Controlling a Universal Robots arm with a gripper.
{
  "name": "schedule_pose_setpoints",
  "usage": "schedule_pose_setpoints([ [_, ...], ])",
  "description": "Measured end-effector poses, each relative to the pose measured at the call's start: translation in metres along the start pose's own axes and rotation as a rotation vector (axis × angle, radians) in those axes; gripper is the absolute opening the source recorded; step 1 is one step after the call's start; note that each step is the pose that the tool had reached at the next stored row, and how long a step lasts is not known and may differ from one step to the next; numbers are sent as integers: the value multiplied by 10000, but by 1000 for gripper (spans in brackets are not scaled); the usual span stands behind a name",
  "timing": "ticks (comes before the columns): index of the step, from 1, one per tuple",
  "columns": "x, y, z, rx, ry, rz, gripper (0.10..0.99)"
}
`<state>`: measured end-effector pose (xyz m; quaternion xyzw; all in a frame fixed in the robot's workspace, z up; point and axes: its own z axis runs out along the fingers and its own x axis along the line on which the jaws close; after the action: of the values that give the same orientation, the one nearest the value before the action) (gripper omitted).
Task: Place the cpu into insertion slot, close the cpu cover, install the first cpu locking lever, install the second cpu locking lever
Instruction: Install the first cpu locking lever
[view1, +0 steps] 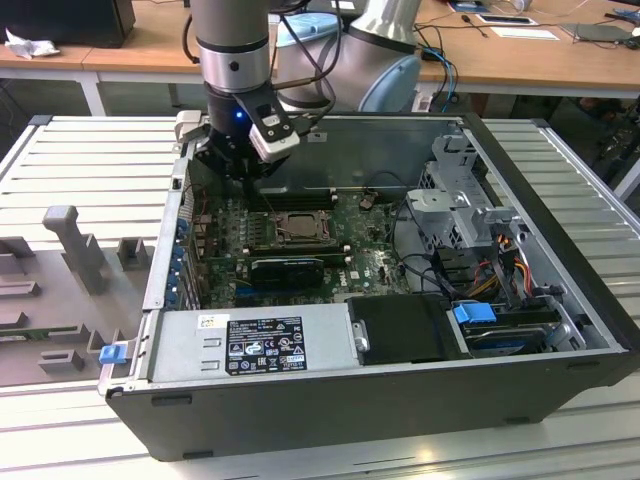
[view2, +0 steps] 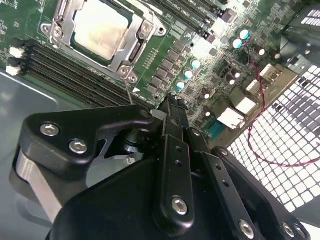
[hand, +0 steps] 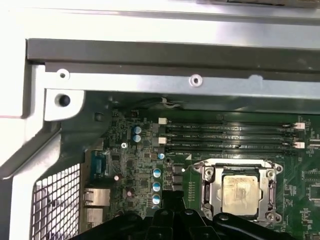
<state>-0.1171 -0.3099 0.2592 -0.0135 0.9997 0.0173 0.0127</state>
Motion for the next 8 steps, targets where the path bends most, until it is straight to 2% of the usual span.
schedule_pose_setpoints([
  [2,8,62,19,-5,-1,1,106],
  [8,24,138,34,-10,1,-1,106],
])
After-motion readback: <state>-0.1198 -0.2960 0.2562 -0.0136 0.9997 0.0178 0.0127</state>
